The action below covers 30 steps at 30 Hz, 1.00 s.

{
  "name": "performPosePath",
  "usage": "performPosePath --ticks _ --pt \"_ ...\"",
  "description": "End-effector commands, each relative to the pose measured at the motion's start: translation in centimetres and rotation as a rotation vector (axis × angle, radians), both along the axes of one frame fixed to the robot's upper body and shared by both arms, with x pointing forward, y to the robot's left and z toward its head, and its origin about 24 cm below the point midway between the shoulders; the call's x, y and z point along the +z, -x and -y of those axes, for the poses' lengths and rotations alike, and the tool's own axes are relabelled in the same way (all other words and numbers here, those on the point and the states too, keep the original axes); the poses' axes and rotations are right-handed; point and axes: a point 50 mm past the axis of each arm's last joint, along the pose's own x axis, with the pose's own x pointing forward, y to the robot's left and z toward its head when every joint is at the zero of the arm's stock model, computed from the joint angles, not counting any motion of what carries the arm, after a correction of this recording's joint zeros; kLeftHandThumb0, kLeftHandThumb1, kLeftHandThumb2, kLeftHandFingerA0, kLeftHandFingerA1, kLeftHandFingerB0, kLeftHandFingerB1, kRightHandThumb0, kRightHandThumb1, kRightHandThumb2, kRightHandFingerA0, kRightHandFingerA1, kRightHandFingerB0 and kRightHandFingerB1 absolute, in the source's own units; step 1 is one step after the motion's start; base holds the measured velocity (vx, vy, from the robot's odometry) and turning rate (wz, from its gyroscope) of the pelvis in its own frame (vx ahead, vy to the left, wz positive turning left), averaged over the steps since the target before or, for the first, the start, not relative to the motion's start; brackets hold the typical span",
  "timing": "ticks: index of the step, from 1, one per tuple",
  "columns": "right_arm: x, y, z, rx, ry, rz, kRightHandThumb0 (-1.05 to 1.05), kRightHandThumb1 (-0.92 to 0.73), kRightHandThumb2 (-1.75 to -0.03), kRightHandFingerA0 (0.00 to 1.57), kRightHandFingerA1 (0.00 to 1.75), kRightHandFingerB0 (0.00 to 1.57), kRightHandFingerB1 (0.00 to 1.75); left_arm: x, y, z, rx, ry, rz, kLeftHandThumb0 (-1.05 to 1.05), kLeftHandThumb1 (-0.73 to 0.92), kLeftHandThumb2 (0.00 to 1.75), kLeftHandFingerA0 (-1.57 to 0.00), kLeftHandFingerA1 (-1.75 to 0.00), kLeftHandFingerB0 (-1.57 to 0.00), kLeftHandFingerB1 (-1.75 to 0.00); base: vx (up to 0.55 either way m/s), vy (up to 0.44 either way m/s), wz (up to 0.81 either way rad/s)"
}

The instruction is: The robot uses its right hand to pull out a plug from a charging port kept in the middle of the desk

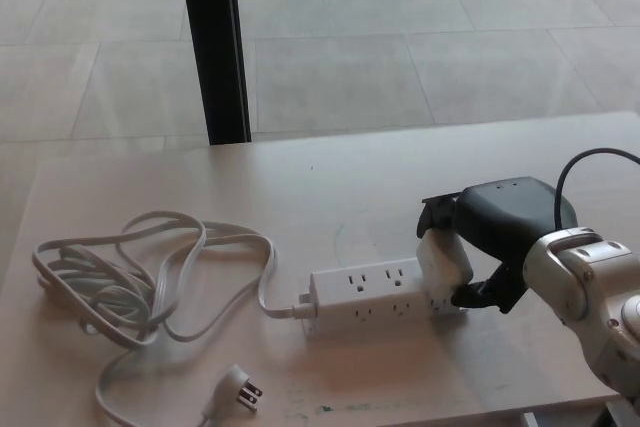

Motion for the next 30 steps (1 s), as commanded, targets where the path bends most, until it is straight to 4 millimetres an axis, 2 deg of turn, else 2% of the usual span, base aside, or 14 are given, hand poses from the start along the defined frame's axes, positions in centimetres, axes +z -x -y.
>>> performPosePath --ticks 1,4,5,6,8,9,10,16,17,19,20,23,28,30 --pt "0.0 -0.2 0.3 -0.04 0.018 0.093 -0.29 -0.63 -0.9 0.88 1.75 0.75 1.25 0.4 0.0 -0.3 0.005 -0.015 0.022 -0.93 0.91 0.85 -0.63 -0.55 -0.2 -0.38 0.0 0.0 0.0" --pt "0.1 -0.2 0.3 -0.04 -0.002 0.104 -0.28 -0.59 -0.99 0.87 1.75 0.7 1.62 0.3 0.2 -0.3 0.006 -0.012 0.019 -0.95 0.92 0.83 -0.62 -0.54 -0.18 -0.36 0.0 0.0 0.0" --pt "0.1 -0.3 0.3 -0.04 0.001 0.103 -0.28 -0.59 -0.99 0.86 1.75 0.71 1.63 0.3 0.2 -0.3 0.006 -0.011 0.017 -0.9 0.85 1.21 -0.54 -0.59 -0.15 -0.46 0.0 0.0 0.0" --pt "0.3 -0.3 0.3 -0.044 -0.007 0.108 -0.29 -0.63 -0.96 0.88 1.75 0.74 1.55 0.3 0.1 -0.4 0.009 -0.011 0.015 -0.94 0.92 0.84 -0.62 -0.53 -0.18 -0.36 0.0 0.0 0.0" --pt "0.3 -0.4 0.3 -0.047 -0.006 0.112 -0.31 -0.65 -0.92 0.87 1.75 0.73 1.54 0.4 0.0 -0.4 0.001 -0.019 0.012 -0.92 0.92 0.84 -0.62 -0.53 -0.19 -0.36 0.0 0.0 0.0" --pt "0.4 -0.5 0.3 -0.048 0.002 0.108 -0.32 -0.67 -0.91 0.87 1.75 0.73 1.54 0.3 0.0 -0.4 0.012 -0.02 0.012 -0.88 0.84 1.2 -0.54 -0.59 -0.16 -0.46 0.0 0.0 0.0" --pt "0.6 -0.5 0.3 -0.04 0.004 0.115 -0.35 -0.72 -0.86 0.89 1.75 0.74 1.53 0.3 0.0 -0.4 0.012 -0.016 0.014 -0.94 0.92 0.84 -0.62 -0.53 -0.18 -0.35 0.0 0.0 0.0" --pt "2.3 -1.4 0.4 -0.052 -0.029 0.119 -0.35 -0.65 -0.89 0.88 1.74 0.76 1.43 0.4 0.0 -0.4 0.008 -0.013 0.02 -0.93 0.92 0.83 -0.66 -0.55 -0.22 -0.36 0.0 0.0 0.0" --pt "3.3 -1.7 0.6 -0.068 -0.058 0.124 -0.29 -0.6 -0.98 0.91 1.66 0.83 1.14 0.5 -0.2 -0.4 0.0 -0.017 0.021 -0.92 0.92 0.83 -0.64 -0.55 -0.18 -0.36 0.0 0.0 0.0" --pt "3.6 -1.8 0.6 -0.073 -0.067 0.121 -0.29 -0.62 -0.99 0.91 1.62 0.82 1.03 0.5 -0.1 -0.4 -0.002 -0.016 0.02 -0.93 0.92 0.84 -0.63 -0.54 -0.19 -0.37 0.0 0.0 0.0" --pt "4.3 -2.0 0.7 -0.086 -0.084 0.11 -0.31 -0.66 -0.98 0.87 1.61 0.78 0.79 0.5 0.0 -0.5 0.0 -0.015 0.019 -0.92 0.92 0.83 -0.65 -0.55 -0.2 -0.36 0.0 0.0 0.0" --pt "6.0 -2.5 0.9 -0.095 -0.111 0.095 -0.33 -0.69 -0.9 0.87 1.48 0.77 0.74 0.5 0.0 -0.5 0.001 -0.014 0.013 -0.93 0.91 0.84 -0.65 -0.54 -0.19 -0.36 0.0 0.0 0.0" --pt "8.0 -2.9 1.1 -0.087 -0.14 0.112 -0.37 -0.69 -0.83 0.88 1.57 0.8 0.93 0.6 0.0 -0.6 0.01 -0.014 0.017 -0.91 0.92 0.83 -0.66 -0.53 -0.18 -0.33 0.0 0.0 0.01" --pt "9.0 -3.0 1.2 -0.069 -0.142 0.125 -0.36 -0.59 -1.03 0.92 1.7 0.85 1.24 0.6 -0.1 -0.6 0.011 -0.016 0.014 -0.93 0.92 0.83 -0.64 -0.54 -0.19 -0.35 0.0 0.0 0.0"
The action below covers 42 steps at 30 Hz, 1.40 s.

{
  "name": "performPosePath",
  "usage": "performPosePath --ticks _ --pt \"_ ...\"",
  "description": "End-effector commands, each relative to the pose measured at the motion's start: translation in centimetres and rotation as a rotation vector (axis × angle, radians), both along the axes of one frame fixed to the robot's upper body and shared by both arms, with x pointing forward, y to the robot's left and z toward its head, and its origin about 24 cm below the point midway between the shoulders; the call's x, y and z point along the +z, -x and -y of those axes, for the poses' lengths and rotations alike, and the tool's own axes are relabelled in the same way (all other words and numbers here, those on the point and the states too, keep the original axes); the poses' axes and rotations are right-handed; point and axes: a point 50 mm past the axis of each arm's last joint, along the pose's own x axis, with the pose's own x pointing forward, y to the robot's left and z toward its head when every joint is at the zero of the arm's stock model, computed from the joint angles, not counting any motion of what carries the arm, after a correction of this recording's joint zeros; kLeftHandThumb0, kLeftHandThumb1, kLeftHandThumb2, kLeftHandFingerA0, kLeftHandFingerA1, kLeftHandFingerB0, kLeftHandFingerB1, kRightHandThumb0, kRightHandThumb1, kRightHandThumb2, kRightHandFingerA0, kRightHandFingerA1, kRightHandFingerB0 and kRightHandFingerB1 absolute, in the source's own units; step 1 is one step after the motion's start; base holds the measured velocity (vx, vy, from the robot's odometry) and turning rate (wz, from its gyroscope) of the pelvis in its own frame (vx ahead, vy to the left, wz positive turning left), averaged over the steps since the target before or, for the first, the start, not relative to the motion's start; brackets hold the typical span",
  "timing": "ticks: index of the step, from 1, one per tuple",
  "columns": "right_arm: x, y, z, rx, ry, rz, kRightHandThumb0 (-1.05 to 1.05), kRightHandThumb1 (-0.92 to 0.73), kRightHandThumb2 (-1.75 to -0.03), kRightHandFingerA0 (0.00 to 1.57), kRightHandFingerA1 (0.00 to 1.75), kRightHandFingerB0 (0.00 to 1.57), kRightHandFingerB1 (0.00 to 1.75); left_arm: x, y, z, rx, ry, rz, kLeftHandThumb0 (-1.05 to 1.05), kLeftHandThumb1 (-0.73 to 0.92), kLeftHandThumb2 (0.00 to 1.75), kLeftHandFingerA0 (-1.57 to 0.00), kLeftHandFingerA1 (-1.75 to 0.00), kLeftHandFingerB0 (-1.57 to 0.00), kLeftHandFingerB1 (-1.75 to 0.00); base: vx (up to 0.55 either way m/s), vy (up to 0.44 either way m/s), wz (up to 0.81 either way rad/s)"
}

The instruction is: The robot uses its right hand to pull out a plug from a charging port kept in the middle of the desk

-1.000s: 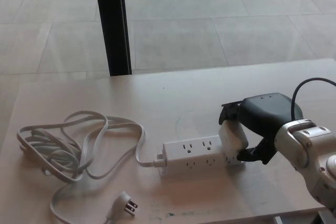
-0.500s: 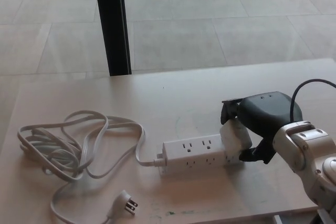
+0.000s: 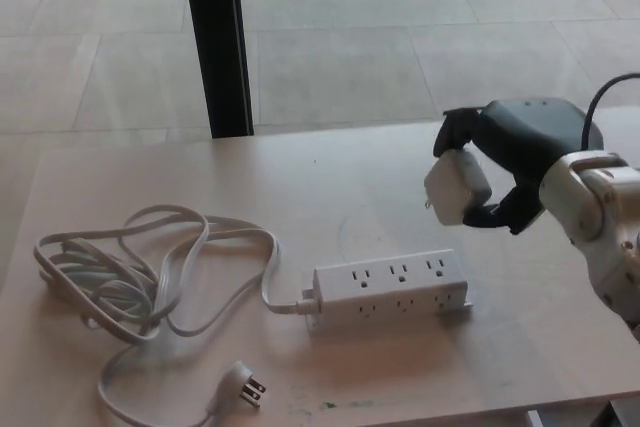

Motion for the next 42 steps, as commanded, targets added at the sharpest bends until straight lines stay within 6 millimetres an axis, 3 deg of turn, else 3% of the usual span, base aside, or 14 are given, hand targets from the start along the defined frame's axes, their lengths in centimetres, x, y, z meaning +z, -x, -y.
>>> performPosePath --ticks 1,5,7,8,9,18,21,22,25,26,29,30,37,42 --pt "2.3 -0.3 0.4 0.016 -0.028 0.007 -0.36 -0.59 -1.03 0.92 1.7 0.85 1.24 0.6 0.1 -0.6 0.014 -0.013 0.009 -0.93 0.92 0.83 -0.64 -0.54 -0.19 -0.35 0.0 0.0 0.0" --pt "3.3 -0.4 0.7 0.014 -0.031 0.006 -0.4 -0.49 -1.08 1.18 1.33 0.95 1.14 0.5 0.2 -0.6 0.01 -0.01 0.011 -0.94 0.87 1.2 -0.59 -0.62 -0.12 -0.4 0.0 0.0 0.0" --pt "3.4 -0.4 0.8 0.011 -0.031 0.004 -0.33 -0.51 -1.02 0.93 1.75 0.86 1.28 0.5 0.4 -0.7 0.007 -0.011 0.006 -0.95 0.87 1.2 -0.6 -0.62 -0.13 -0.4 0.0 0.0 0.0" --pt "3.6 -0.4 0.9 0.006 -0.035 0.008 -0.36 -0.47 -1.09 1.2 1.33 0.8 0.86 0.5 0.4 -0.7 0.003 -0.015 0.006 -0.94 0.87 1.2 -0.6 -0.62 -0.13 -0.4 0.0 0.0 0.0" --pt "3.8 -0.4 1.0 -0.009 -0.027 0.01 -0.31 -0.51 -1.01 0.92 1.75 0.81 0.95 0.6 0.5 -0.7 0.006 -0.015 0.007 -0.94 0.86 1.2 -0.6 -0.62 -0.12 -0.4 0.0 0.0 0.0" --pt "2.2 0.1 7.2 -0.17 0.066 -0.049 -0.32 -0.65 -0.99 0.88 1.65 0.87 0.98 0.5 0.6 -0.7 0.025 -0.01 0.017 -0.95 0.86 1.19 -0.6 -0.62 -0.13 -0.4 0.0 0.0 0.0" --pt "0.5 0.6 9.9 -0.245 0.097 -0.086 -0.29 -0.67 -0.94 0.88 1.71 0.79 1.36 0.6 0.5 -0.7 0.021 -0.015 0.024 -0.95 0.86 1.2 -0.59 -0.62 -0.13 -0.4 0.0 0.0 0.0" --pt "0.0 0.7 10.2 -0.255 0.094 -0.097 -0.31 -0.66 -0.93 0.89 1.56 0.82 0.81 0.6 0.5 -0.6 0.023 -0.013 0.023 -0.94 0.87 1.2 -0.6 -0.62 -0.12 -0.4 0.0 0.0 0.0" --pt "-2.7 1.3 11.3 -0.297 0.088 -0.172 -0.32 -0.66 -0.76 0.82 1.45 0.73 0.62 0.6 0.5 -0.6 0.016 -0.017 0.025 -0.93 0.86 1.2 -0.6 -0.62 -0.13 -0.41 0.0 0.0 0.0" --pt "-3.6 1.6 11.4 -0.297 0.064 -0.184 -0.31 -0.63 -0.73 0.81 1.62 0.77 0.93 0.5 0.5 -0.6 0.022 -0.014 0.027 -0.95 0.92 0.82 -0.65 -0.54 -0.19 -0.36 0.0 0.0 0.0" --pt "-6.1 2.2 11.4 -0.292 0.044 -0.216 -0.32 -0.6 -0.8 0.86 1.53 0.8 0.69 0.6 0.4 -0.6 0.015 -0.017 0.021 -0.9 0.84 1.19 -0.61 -0.63 -0.13 -0.42 0.0 0.0 0.0" --pt "-6.8 2.2 11.1 -0.295 0.047 -0.234 -0.32 -0.62 -0.77 0.88 1.67 0.74 1.22 0.5 0.4 -0.6 0.02 -0.011 0.023 -0.94 0.92 0.83 -0.66 -0.54 -0.19 -0.36 0.0 0.0 0.0" --pt "-9.3 2.4 8.8 -0.265 -0.006 -0.279 -0.31 -0.59 -0.77 0.86 1.48 0.81 0.75 0.5 0.3 -0.5 0.017 -0.013 0.028 -0.94 0.92 0.83 -0.65 -0.54 -0.19 -0.36 0.0 0.0 0.0" --pt "-9.8 2.4 8.1 -0.257 0.051 -0.35 -0.77 -0.64 -0.66 0.77 1.41 0.17 0.34 0.5 0.4 -0.5 0.019 -0.007 0.028 -0.95 0.87 1.21 -0.6 -0.63 -0.13 -0.41 0.0 0.0 0.0"
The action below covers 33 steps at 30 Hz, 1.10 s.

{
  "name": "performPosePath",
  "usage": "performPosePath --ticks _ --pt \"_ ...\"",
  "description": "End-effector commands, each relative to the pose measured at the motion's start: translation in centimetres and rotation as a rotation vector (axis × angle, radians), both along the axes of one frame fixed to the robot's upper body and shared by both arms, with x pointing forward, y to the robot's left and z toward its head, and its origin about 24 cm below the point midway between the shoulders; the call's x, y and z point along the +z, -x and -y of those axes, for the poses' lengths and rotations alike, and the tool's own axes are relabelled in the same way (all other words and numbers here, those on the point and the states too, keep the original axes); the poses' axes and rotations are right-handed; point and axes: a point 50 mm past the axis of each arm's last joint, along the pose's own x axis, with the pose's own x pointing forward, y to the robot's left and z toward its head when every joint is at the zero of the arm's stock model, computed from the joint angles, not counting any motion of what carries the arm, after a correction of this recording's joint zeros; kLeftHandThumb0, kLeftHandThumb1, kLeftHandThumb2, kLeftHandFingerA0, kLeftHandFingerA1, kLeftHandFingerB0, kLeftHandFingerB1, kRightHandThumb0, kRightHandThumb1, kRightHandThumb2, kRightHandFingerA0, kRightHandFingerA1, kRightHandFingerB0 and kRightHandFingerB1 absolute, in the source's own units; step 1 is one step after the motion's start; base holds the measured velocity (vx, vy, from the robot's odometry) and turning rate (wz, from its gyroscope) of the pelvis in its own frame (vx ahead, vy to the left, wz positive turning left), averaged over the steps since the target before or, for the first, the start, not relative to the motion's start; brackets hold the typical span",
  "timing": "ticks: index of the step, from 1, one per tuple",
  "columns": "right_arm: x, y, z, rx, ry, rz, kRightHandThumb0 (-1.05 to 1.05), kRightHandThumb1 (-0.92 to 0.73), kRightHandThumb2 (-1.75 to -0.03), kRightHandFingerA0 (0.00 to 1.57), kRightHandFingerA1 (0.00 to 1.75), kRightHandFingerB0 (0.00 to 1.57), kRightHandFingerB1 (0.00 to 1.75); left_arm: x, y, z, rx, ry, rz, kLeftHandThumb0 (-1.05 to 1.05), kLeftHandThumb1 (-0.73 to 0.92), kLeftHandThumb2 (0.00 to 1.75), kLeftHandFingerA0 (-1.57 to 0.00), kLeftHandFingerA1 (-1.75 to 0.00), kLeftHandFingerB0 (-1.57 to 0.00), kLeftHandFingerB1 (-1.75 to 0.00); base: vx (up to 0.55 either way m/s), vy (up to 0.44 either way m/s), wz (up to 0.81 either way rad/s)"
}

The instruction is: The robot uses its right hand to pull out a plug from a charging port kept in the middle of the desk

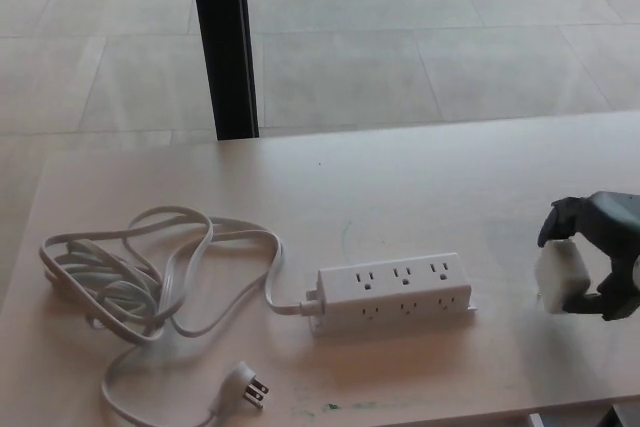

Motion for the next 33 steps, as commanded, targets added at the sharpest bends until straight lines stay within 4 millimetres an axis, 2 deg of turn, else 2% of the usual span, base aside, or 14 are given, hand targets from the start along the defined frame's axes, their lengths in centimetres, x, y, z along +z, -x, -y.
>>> performPosePath --ticks 1,4,5,8,9,12,16,18,19,20,25,28,29,33 --pt "-1.2 0.3 0.1 -0.008 0.071 -0.108 -0.77 -0.64 -0.66 0.77 1.41 0.17 0.34 0.4 0.2 -0.3 -0.005 -0.012 0.011 -0.95 0.87 1.21 -0.6 -0.63 -0.13 -0.41 0.0 0.0 0.0" --pt "-1.1 0.3 0.3 -0.02 0.166 -0.166 -0.95 -0.55 -0.96 0.78 1.15 0.0 0.02 0.4 0.4 -0.3 -0.009 -0.016 0.007 -0.9 0.86 1.2 -0.59 -0.63 -0.13 -0.42 0.0 0.0 0.0" --pt "-1.0 0.3 0.5 -0.03 0.187 -0.181 -0.99 -0.71 -0.62 0.73 1.18 0.0 0.0 0.4 0.4 -0.4 -0.004 -0.019 0.007 -0.92 0.92 0.84 -0.64 -0.54 -0.18 -0.36 0.0 0.0 0.0" --pt "-0.5 0.1 1.2 -0.057 0.215 -0.201 -1.03 -0.69 -0.61 0.65 1.03 0.0 0.0 0.3 0.4 -0.3 -0.004 -0.024 0.002 -0.93 0.92 0.84 -0.64 -0.53 -0.18 -0.35 0.0 0.0 0.0" --pt "-0.2 0.0 1.8 -0.077 0.232 -0.223 -1.05 -0.52 -0.98 0.68 0.91 0.0 0.0 0.3 0.4 -0.3 -0.009 -0.026 0.001 -0.96 0.91 0.86 -0.64 -0.53 -0.18 -0.35 0.0 0.0 0.0" --pt "0.5 0.0 2.5 -0.093 0.239 -0.246 -1.05 -0.66 -0.61 0.57 0.91 0.0 0.0 0.2 0.5 -0.2 0.004 -0.016 0.01 -0.92 0.92 0.82 -0.65 -0.51 -0.18 -0.33 0.0 0.0 0.0" --pt "1.2 0.0 2.8 -0.096 0.226 -0.259 -1.04 -0.49 -0.96 0.6 0.92 0.0 0.0 0.3 0.5 -0.2 -0.001 -0.011 0.007 -0.89 0.84 1.19 -0.59 -0.62 -0.14 -0.42 0.0 0.0 0.0" --pt "1.4 0.0 2.7 -0.091 0.228 -0.263 -1.05 -0.66 -0.62 0.6 0.92 0.0 0.0 0.3 0.5 -0.2 -0.005 -0.012 0.007 -0.91 0.86 1.2 -0.59 -0.62 -0.13 -0.41 0.0 0.0 0.0" --pt "1.7 0.0 2.6 -0.087 0.229 -0.267 -1.05 -0.67 -0.62 0.59 0.85 0.0 0.0 0.3 0.5 -0.2 -0.003 -0.01 0.01 -0.93 0.92 0.83 -0.64 -0.54 -0.19 -0.36 0.0 0.0 0.0" --pt "1.9 -0.1 2.4 -0.078 0.229 -0.269 -1.04 -0.51 -0.97 0.61 0.85 0.0 0.0 0.3 0.6 -0.3 -0.003 -0.017 0.005 -0.93 0.92 0.84 -0.64 -0.54 -0.18 -0.35 0.0 0.0 0.0" --pt "4.1 -0.4 2.2 -0.057 0.187 -0.228 -1.05 -0.53 -0.96 0.61 0.93 0.0 0.0 0.2 0.7 -0.4 0.004 -0.023 0.0 -0.93 0.92 0.84 -0.62 -0.52 -0.19 -0.36 0.0 0.0 0.0" --pt "7.0 -0.2 3.3 -0.061 0.16 -0.183 -1.0 -0.52 -0.96 0.74 1.0 0.0 0.0 0.3 0.9 -0.5 0.006 -0.015 0.005 -0.88 0.85 1.19 -0.57 -0.62 -0.13 -0.42 0.0 0.0 0.0" --pt "7.9 0.2 3.8 -0.054 0.133 -0.153 -1.0 -0.69 -0.59 0.8 1.03 0.0 0.0 0.3 1.0 -0.4 0.011 -0.01 0.006 -0.91 0.92 0.82 -0.63 -0.55 -0.18 -0.35 0.0 0.0 0.0" --pt "10.5 2.6 7.4 -0.124 -0.03 -0.034 -0.96 -0.57 -0.97 0.66 0.93 0.0 0.01 0.3 1.0 -0.5 0.018 -0.018 0.003 -0.9 0.92 0.83 -0.65 -0.52 -0.18 -0.33 0.0 0.0 0.0"
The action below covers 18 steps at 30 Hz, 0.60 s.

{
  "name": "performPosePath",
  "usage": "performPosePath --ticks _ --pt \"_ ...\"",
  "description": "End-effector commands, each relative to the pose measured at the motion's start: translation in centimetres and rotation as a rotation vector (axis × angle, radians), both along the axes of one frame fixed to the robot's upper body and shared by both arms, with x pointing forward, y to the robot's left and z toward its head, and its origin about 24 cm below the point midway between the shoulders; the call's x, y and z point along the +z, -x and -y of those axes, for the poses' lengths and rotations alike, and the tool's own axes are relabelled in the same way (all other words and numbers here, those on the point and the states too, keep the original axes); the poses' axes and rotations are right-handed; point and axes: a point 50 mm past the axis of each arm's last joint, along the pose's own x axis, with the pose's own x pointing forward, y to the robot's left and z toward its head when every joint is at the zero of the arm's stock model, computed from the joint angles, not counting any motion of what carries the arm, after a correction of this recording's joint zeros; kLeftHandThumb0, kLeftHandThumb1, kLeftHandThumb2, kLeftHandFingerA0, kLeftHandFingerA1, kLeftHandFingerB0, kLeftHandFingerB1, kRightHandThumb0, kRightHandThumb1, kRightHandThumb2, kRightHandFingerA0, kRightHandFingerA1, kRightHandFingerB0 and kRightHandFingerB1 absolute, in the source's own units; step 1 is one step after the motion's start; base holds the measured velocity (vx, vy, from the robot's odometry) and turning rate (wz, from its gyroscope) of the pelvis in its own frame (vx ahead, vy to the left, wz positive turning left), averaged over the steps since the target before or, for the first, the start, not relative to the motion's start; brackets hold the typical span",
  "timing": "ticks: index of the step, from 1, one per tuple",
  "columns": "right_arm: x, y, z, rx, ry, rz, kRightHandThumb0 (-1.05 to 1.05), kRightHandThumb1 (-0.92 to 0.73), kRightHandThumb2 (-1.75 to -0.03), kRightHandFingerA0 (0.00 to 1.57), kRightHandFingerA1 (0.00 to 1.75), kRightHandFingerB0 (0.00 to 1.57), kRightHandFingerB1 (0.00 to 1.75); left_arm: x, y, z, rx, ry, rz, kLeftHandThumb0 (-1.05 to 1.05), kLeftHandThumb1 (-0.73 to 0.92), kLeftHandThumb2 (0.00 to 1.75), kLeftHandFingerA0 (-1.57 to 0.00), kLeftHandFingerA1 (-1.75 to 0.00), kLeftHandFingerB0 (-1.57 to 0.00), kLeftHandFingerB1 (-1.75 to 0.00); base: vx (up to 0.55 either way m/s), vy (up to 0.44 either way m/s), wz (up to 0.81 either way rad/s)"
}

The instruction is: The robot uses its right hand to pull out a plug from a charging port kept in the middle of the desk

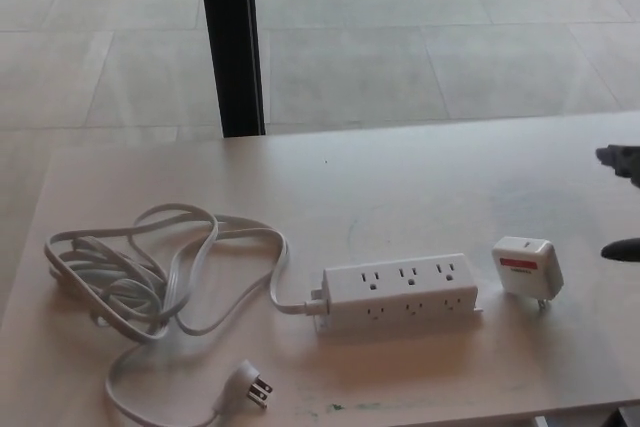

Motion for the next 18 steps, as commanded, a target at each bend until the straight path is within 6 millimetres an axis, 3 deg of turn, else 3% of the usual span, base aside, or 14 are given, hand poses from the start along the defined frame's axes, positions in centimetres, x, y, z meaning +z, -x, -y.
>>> performPosePath --ticks 1,2,3,4,5,6,8,9,10,11,13,14,15,18 --pt "3.5 3.6 4.9 -0.1 -0.234 0.133 -0.82 -0.66 -0.6 0.69 0.82 0.0 0.1 0.5 0.3 -0.6 0.029 -0.018 0.017 -0.92 0.92 0.82 -0.65 -0.54 -0.21 -0.36 0.0 0.0 0.0" --pt "3.6 3.7 5.0 -0.102 -0.241 0.138 -0.82 -0.66 -0.6 0.69 0.82 0.0 0.1 0.5 0.3 -0.6 0.032 -0.016 0.017 -0.92 0.92 0.82 -0.65 -0.54 -0.21 -0.36 0.0 0.0 0.0" --pt "4.1 5.4 7.0 -0.178 -0.33 0.204 -0.76 -0.5 -0.94 0.67 0.95 0.0 0.16 0.4 0.4 -0.5 0.017 -0.017 0.014 -0.93 0.92 0.83 -0.64 -0.54 -0.19 -0.36 0.0 0.0 0.0" --pt "4.6 8.4 10.7 -0.294 -0.457 0.31 -0.77 -0.54 -0.84 0.85 1.33 0.04 0.15 0.4 0.4 -0.5 0.014 -0.009 0.011 -0.87 0.82 1.18 -0.58 -0.62 -0.14 -0.43 0.0 0.0 0.0" --pt "4.6 8.7 11.0 -0.303 -0.467 0.32 -0.77 -0.54 -0.84 0.85 1.33 0.04 0.15 0.4 0.5 -0.5 0.015 -0.008 0.011 -0.87 0.82 1.18 -0.58 -0.62 -0.14 -0.43 0.0 0.0 0.0" --pt "4.6 9.6 12.0 -0.325 -0.46 0.354 -0.74 -0.54 -0.9 0.9 1.14 0.04 0.22 0.4 0.5 -0.5 0.015 -0.013 0.014 -0.9 0.92 0.82 -0.66 -0.51 -0.18 -0.32 0.0 0.0 0.0" --pt "4.2 11.9 14.5 -0.416 -0.469 0.412 -0.9 -0.56 -0.94 1.0 1.02 0.07 0.27 0.4 0.5 -0.5 0.018 -0.014 0.016 -0.89 0.92 0.83 -0.67 -0.52 -0.18 -0.32 0.0 0.0 0.0" --pt "3.4 14.7 17.3 -0.519 -0.522 0.467 -1.04 -0.57 -0.98 1.03 1.01 0.01 0.42 0.5 0.6 -0.6 0.017 -0.018 0.019 -0.9 0.92 0.83 -0.62 -0.54 -0.18 -0.36 0.0 0.0 0.0" --pt "3.0 16.2 18.5 -0.589 -0.534 0.484 -1.05 -0.69 -0.61 1.11 1.0 0.0 0.7 0.5 0.7 -0.6 0.017 -0.016 0.024 -0.9 0.92 0.83 -0.64 -0.53 -0.17 -0.33 0.0 0.0 0.0" --pt "2.6 17.0 19.3 -0.648 -0.536 0.49 -1.05 -0.69 -0.61 1.11 1.0 0.0 0.7 0.5 0.7 -0.6 0.02 -0.013 0.028 -0.9 0.92 0.83 -0.64 -0.53 -0.17 -0.33 0.0 0.0 0.0" --pt "1.4 19.4 21.0 -0.76 -0.523 0.532 -1.05 -0.68 -0.65 1.14 1.1 0.0 0.74 0.5 0.5 -0.6 0.021 -0.015 0.027 -0.93 0.92 0.83 -0.63 -0.55 -0.19 -0.36 0.0 0.0 0.0" --pt "0.8 20.3 21.7 -0.805 -0.54 0.552 -1.05 -0.47 -1.01 1.15 1.11 0.0 0.58 0.4 0.5 -0.6 0.023 -0.011 0.025 -0.91 0.92 0.82 -0.65 -0.54 -0.17 -0.33 0.0 0.0 0.0" --pt "-0.1 21.6 22.4 -0.854 -0.572 0.587 -1.05 -0.65 -0.65 1.18 1.09 0.0 0.75 0.4 0.5 -0.5 0.029 -0.004 0.025 -0.92 0.92 0.81 -0.65 -0.54 -0.17 -0.33 0.0 0.0 0.0" --pt "-2.0 24.0 23.2 -0.941 -0.558 0.675 -1.05 -0.68 -0.66 1.18 1.1 0.0 0.88 0.4 0.5 -0.5 0.031 -0.002 0.028 -0.91 0.92 0.81 -0.65 -0.54 -0.17 -0.33 0.0 0.0 0.0"
